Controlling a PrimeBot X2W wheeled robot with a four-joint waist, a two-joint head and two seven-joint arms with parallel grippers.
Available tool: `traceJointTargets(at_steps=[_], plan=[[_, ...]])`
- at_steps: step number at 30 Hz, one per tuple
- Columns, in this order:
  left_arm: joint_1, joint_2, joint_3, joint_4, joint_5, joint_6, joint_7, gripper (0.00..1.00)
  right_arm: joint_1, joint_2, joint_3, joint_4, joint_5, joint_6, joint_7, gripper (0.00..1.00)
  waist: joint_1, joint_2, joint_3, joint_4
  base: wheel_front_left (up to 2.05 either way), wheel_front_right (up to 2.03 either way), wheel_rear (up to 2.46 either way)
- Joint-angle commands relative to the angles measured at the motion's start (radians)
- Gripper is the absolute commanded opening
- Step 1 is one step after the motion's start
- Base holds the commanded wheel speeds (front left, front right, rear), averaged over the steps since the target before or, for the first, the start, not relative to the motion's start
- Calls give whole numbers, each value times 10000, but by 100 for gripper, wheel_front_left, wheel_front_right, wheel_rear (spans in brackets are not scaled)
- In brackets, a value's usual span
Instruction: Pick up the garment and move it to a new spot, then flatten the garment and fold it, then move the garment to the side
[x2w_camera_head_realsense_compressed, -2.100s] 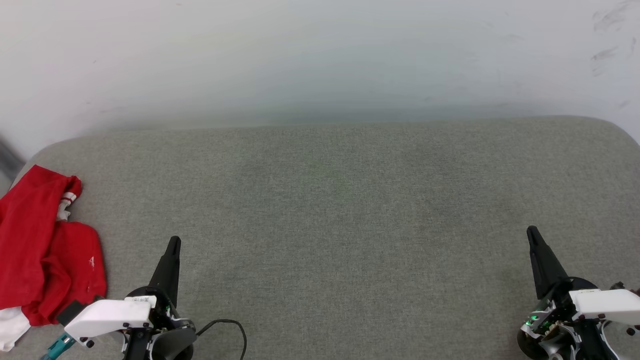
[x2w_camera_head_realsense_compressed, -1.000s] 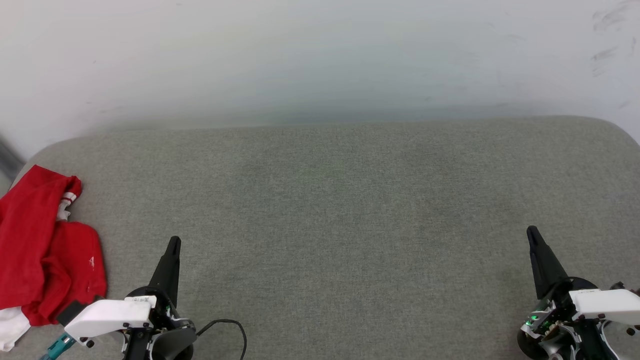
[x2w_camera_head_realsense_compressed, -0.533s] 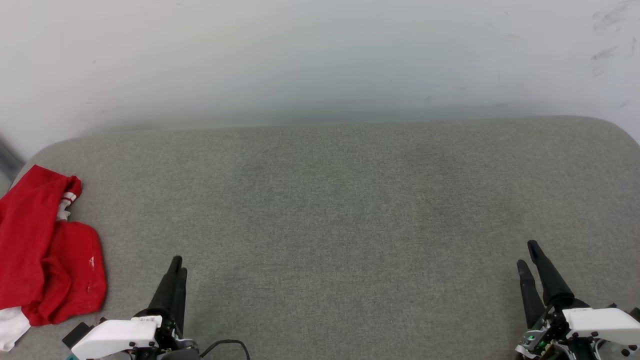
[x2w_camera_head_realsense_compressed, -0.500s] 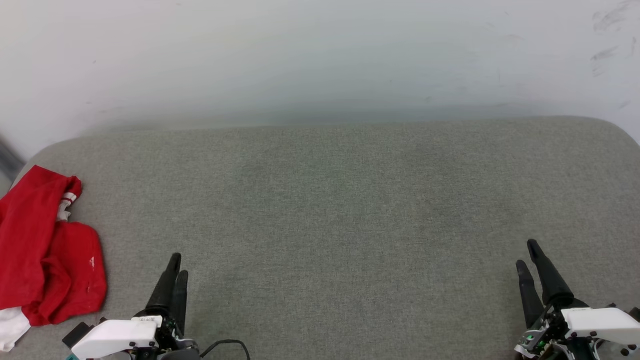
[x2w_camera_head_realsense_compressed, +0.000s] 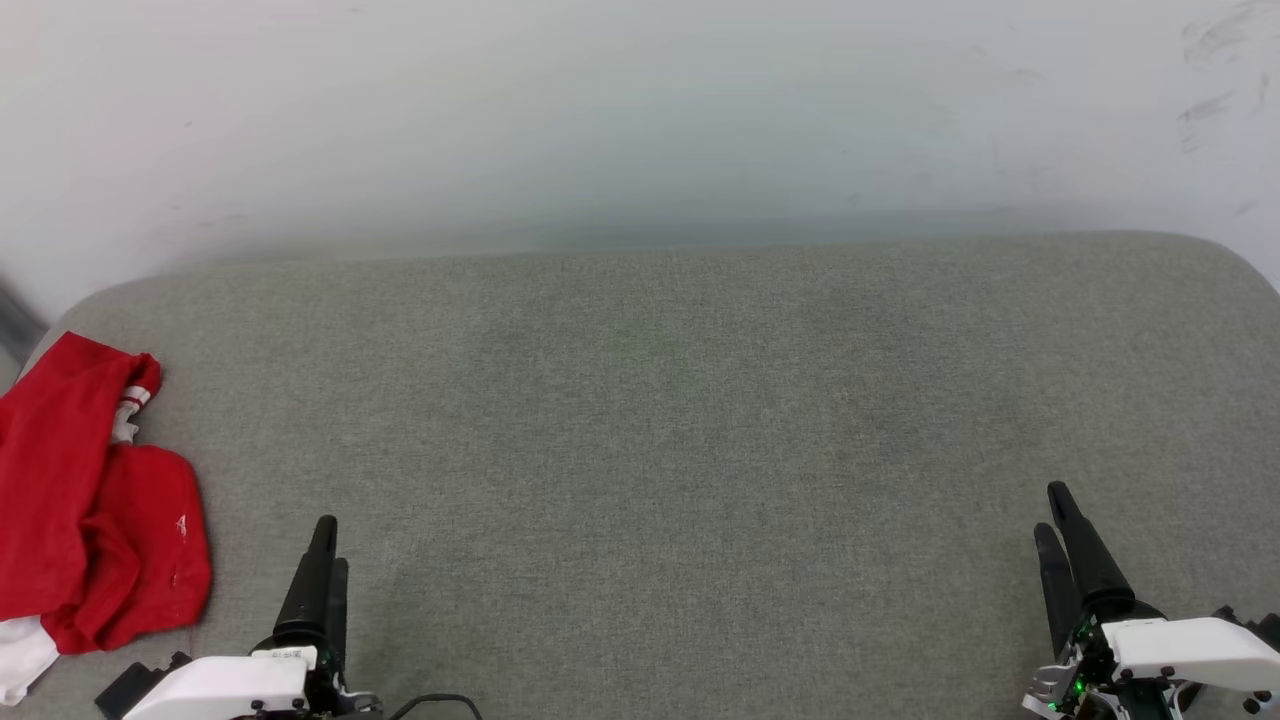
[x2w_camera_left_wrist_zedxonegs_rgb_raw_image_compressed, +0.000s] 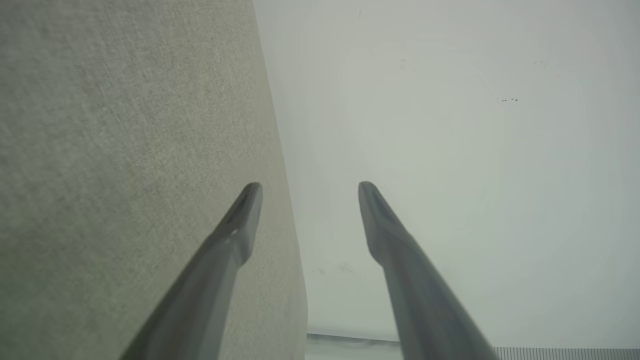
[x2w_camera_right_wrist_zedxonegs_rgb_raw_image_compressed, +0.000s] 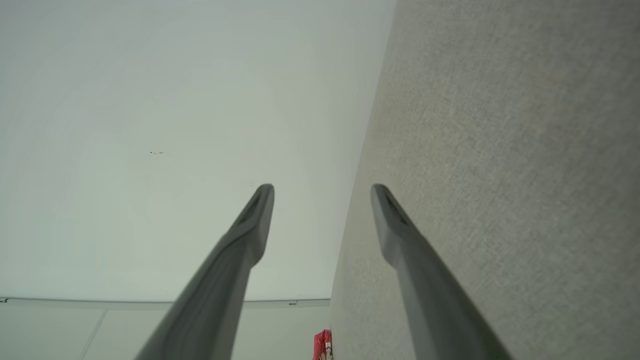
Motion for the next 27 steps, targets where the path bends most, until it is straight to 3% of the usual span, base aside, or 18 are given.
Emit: traceJointTargets(at_steps=[1, 13, 19, 27], plan=[[-46, 20, 139, -188, 218, -9, -83, 100, -83, -1, 13, -197, -235, 2, -106, 100, 0, 0, 0, -3, 0, 0, 0], [120, 25, 804, -551, 1900, -14, -574, 100, -38, 1, -197, -554, -3164, 2, -598, 100, 0, 0, 15, -56, 0, 0, 0], [272, 26, 924, -1018, 3459, -16, -797, 100, -46, 2, -232, -1188, -5027, 2, -823, 100, 0, 0, 44, -85, 0, 0, 0], [422, 30, 387, -2107, 5816, 624, -1082, 100, 21, 2, 245, -2041, -7552, 2, -1097, 100, 0, 0, 106, -97, 0, 0, 0]])
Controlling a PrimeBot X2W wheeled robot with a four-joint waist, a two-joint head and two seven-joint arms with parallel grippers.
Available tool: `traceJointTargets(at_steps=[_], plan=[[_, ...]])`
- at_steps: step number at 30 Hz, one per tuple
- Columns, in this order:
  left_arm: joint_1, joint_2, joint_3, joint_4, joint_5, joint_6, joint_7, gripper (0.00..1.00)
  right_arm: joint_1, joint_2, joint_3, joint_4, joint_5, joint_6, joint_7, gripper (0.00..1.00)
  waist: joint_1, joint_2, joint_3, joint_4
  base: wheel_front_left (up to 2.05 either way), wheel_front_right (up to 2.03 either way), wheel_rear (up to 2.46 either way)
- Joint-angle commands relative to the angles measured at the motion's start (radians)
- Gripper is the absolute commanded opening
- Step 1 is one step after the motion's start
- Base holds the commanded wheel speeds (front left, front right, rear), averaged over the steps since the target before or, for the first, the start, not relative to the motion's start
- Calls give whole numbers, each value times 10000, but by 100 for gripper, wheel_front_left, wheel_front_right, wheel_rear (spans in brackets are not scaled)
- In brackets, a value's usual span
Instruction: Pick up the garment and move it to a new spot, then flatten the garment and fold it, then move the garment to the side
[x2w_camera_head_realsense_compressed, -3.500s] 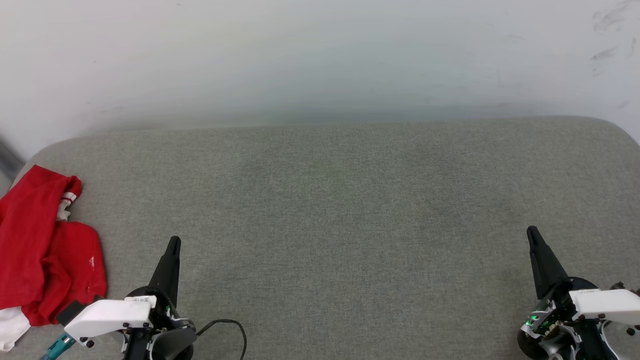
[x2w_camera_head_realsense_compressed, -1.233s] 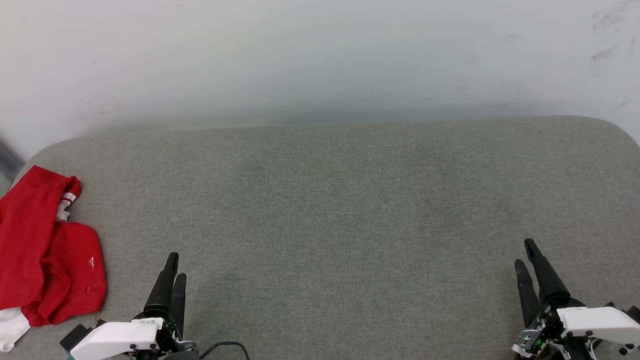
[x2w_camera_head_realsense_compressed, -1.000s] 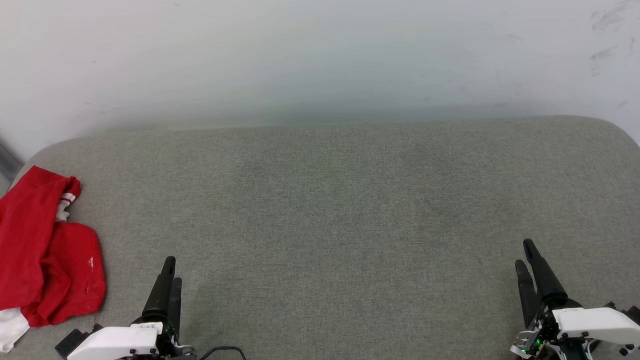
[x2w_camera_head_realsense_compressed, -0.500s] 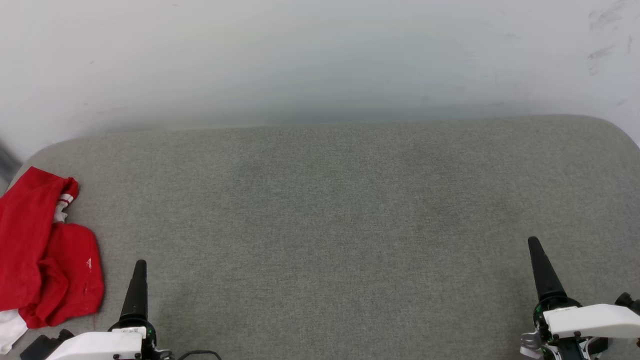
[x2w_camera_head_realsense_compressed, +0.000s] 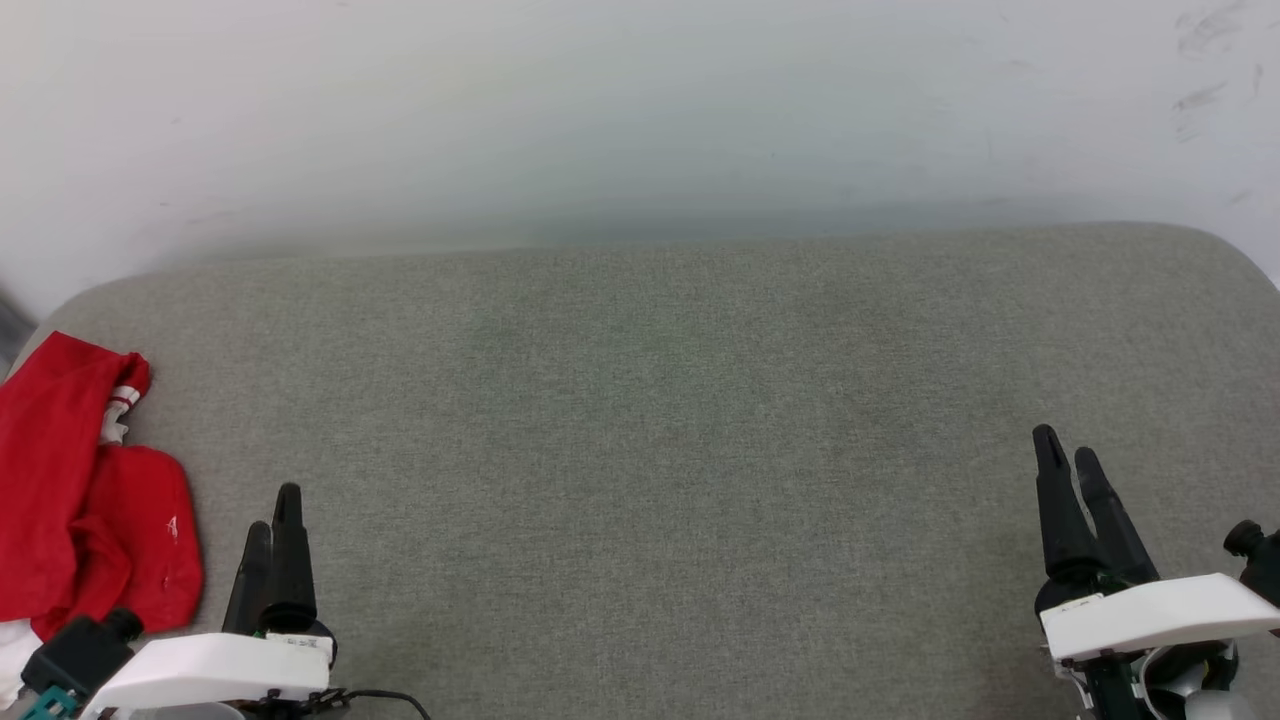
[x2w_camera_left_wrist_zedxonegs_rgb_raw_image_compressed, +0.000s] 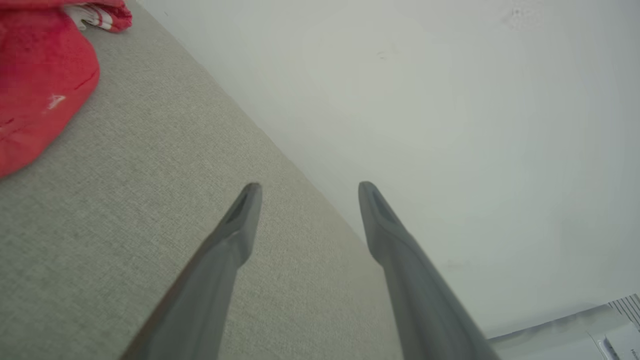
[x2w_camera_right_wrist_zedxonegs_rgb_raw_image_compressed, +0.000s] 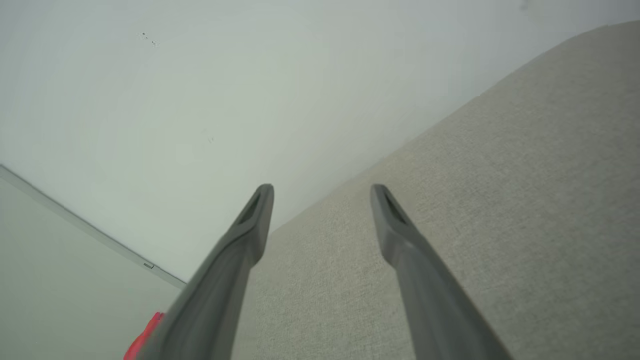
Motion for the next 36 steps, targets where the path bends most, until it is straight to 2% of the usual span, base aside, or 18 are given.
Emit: traceJointTargets(at_steps=[1, 9, 16, 24, 32, 36], plan=[[27, 28, -93, -321, 379, 126, -118, 100, -32, -5, 42, -286, -487, 0, -96, 100, 0, 0, 10, 0, 0, 0, 0], [234, 29, -811, -1208, 2366, 269, -374, 100, 86, -4, 182, -616, -2162, 0, -350, 100, 0, 0, 46, -1, 0, 0, 0], [455, 73, -1529, -1404, 3889, 469, -580, 100, 130, -2, 328, -630, -3358, 0, -555, 100, 0, 0, 59, -27, 0, 0, 0], [519, 560, -2416, -1301, 5043, 1073, -805, 100, 142, 0, 570, -553, -4553, 0, -773, 100, 0, 0, 57, -72, 0, 0, 0], [458, 1079, -3249, -1471, 5957, 2050, -1003, 100, 121, 1, 666, -549, -5738, 0, -990, 100, 0, 0, 72, -115, 0, 0, 0], [471, 1234, -3521, -1520, 6138, 2362, -1080, 100, 141, 2, 698, -519, -6119, 0, -1054, 100, 0, 0, 77, -128, 0, 0, 0]])
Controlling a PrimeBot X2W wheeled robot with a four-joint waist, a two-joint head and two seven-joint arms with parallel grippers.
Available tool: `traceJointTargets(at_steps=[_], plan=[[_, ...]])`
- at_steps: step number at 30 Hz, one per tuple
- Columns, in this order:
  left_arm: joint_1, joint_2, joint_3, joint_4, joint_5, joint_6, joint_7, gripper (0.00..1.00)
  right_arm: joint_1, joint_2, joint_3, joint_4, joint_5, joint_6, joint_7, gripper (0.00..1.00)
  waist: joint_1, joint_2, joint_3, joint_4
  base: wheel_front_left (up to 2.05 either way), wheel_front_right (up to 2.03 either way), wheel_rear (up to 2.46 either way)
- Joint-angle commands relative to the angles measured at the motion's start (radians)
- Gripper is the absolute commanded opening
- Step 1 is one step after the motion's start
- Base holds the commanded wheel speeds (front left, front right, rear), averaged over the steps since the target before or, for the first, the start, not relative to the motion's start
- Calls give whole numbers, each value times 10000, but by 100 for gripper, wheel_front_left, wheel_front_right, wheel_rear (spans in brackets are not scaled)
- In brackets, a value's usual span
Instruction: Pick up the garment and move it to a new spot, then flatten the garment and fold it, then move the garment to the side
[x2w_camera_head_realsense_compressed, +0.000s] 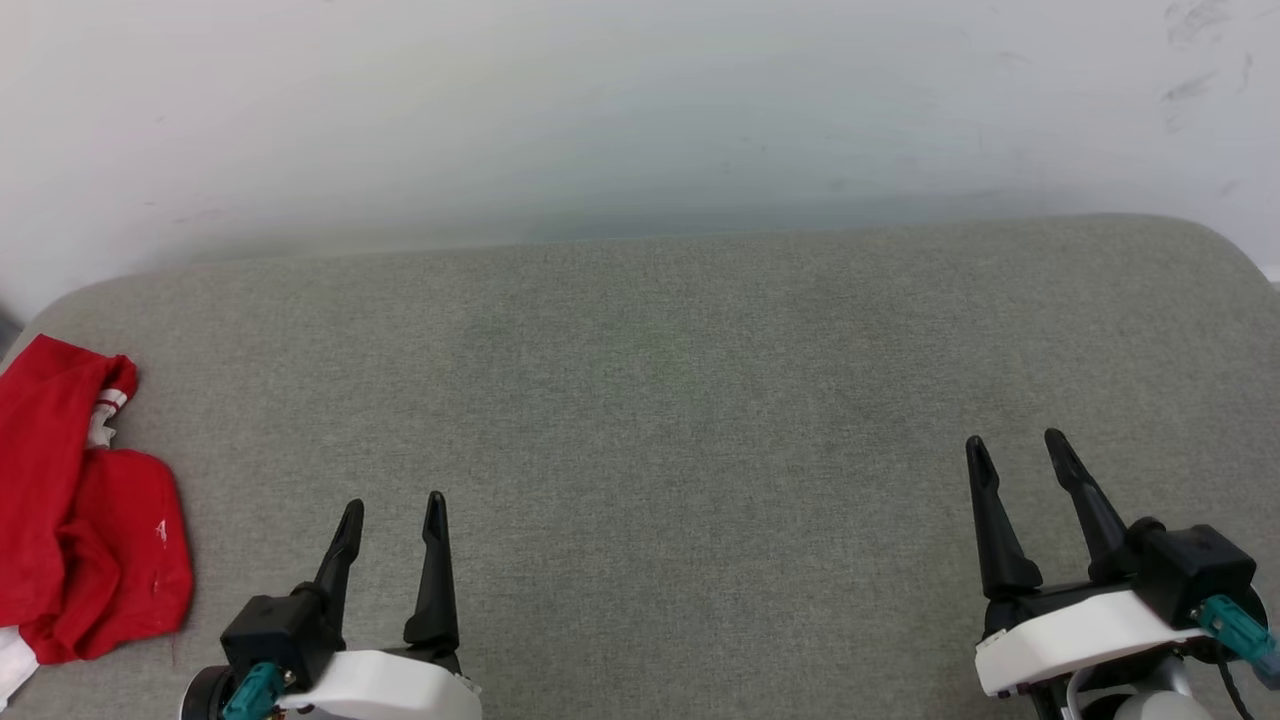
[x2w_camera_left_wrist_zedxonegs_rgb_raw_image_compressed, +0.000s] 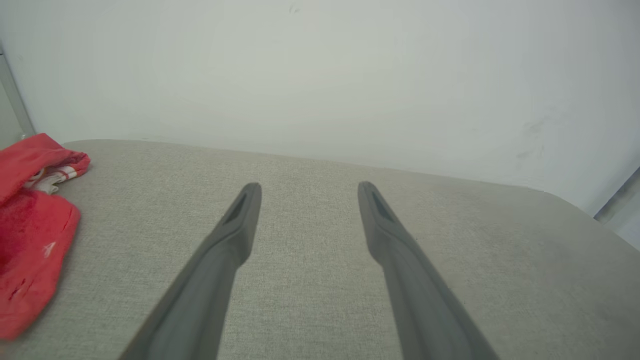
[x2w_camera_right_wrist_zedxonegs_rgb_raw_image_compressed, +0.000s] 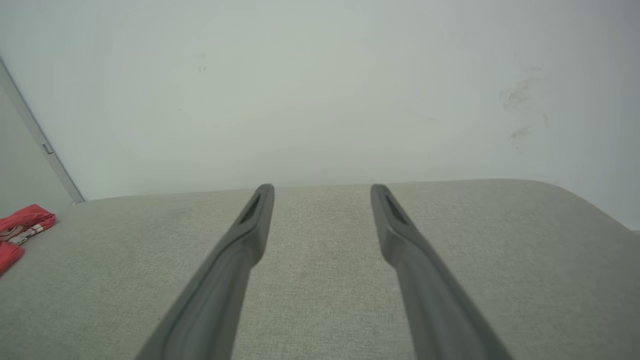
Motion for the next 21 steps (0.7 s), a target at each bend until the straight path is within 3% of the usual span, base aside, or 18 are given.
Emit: traceJointTargets(at_steps=[1, 15, 21], plan=[[-78, 130, -59, -146, 189, 93, -68, 100, -29, 4, 26, -60, -225, 0, -87, 100, 0, 0, 1, -3, 0, 0, 0], [-141, 664, -1249, -167, 1233, 1050, -386, 100, -3, 8, 396, -216, -1567, 0, -402, 100, 0, 0, 41, -73, 0, 0, 0], [94, 426, -919, -496, 1193, 911, -509, 100, 76, 9, 378, -364, -1500, -1, -527, 100, 0, 0, 50, -91, 0, 0, 0]])
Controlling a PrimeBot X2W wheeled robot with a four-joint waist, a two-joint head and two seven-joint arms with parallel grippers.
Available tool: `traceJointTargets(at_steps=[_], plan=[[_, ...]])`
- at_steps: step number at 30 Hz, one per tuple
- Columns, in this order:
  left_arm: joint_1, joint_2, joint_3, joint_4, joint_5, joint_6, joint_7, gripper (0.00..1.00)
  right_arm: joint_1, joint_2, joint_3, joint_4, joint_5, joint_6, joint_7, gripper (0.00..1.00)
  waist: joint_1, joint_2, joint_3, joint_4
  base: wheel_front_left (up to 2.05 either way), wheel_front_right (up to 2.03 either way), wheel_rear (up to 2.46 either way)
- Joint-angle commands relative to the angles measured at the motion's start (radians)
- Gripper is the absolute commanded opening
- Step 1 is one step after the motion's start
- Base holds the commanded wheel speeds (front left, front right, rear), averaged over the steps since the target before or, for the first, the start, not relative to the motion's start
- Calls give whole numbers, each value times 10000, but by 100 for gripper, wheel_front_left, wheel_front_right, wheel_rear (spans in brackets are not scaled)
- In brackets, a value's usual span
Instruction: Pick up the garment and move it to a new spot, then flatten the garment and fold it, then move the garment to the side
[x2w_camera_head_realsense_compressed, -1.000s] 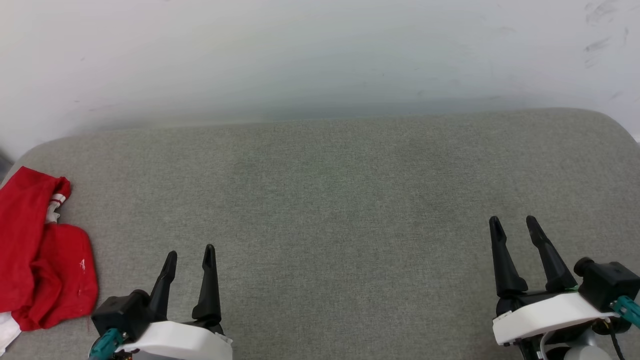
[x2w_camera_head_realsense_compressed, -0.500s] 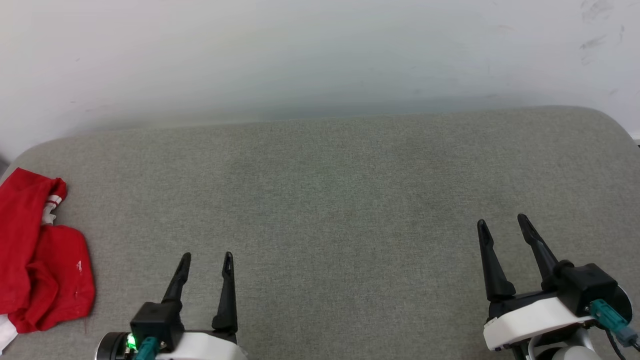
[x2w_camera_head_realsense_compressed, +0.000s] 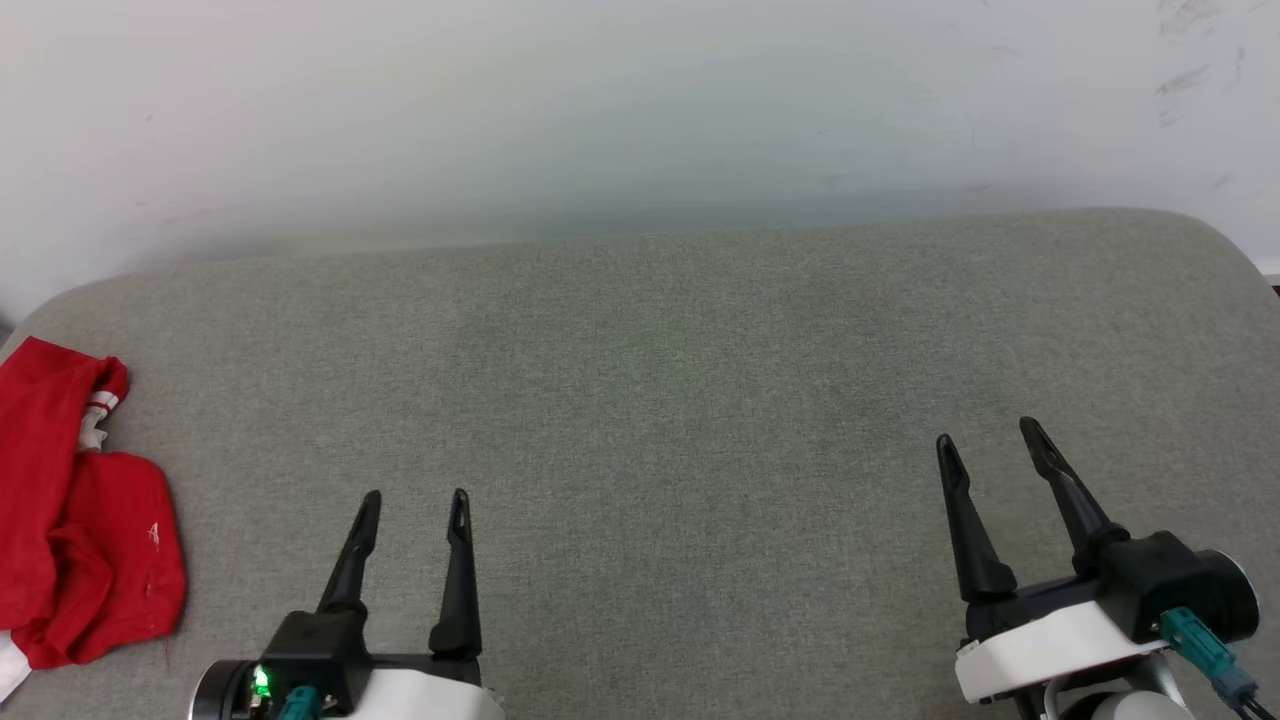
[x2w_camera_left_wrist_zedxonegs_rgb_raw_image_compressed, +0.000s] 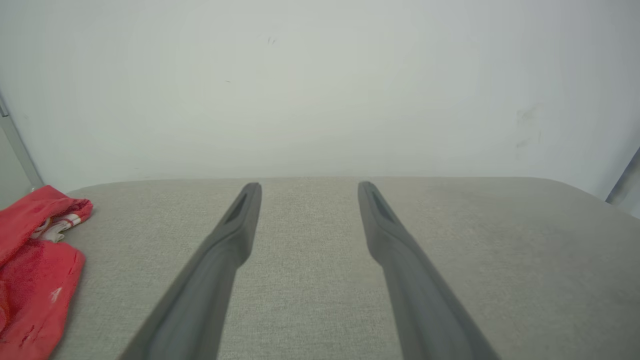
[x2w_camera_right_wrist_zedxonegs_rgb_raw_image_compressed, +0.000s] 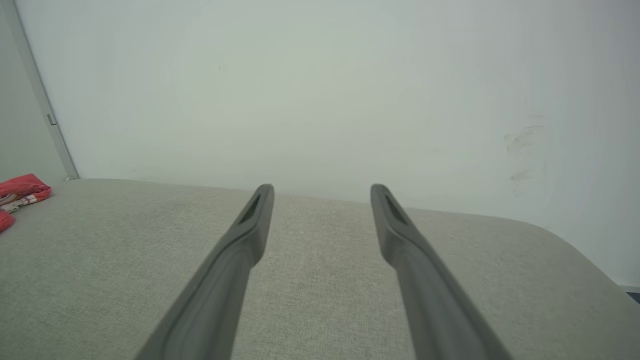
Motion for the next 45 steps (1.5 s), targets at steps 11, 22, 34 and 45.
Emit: traceJointTargets(at_steps=[11, 22, 34, 45], plan=[[677, -1256, 1946, 190, 455, -2725, -312, 100, 176, 14, -178, 471, 711, -3, -317, 100, 0, 0, -43, -36, 0, 0, 0], [832, -1499, 2396, 680, 1471, -3462, -511, 100, 110, 16, -91, 879, 284, -3, -514, 100, 0, 0, -81, -135, 0, 0, 0], [806, -1511, 2383, 809, 1265, -3558, -501, 100, 121, 16, -111, 874, 515, -3, -497, 100, 0, 0, -73, -61, 0, 0, 0], [732, -1511, 2422, 762, 1339, -3544, -501, 100, 252, 18, -73, 780, 701, -3, -497, 100, 0, 0, -65, 317, 0, 0, 0]])
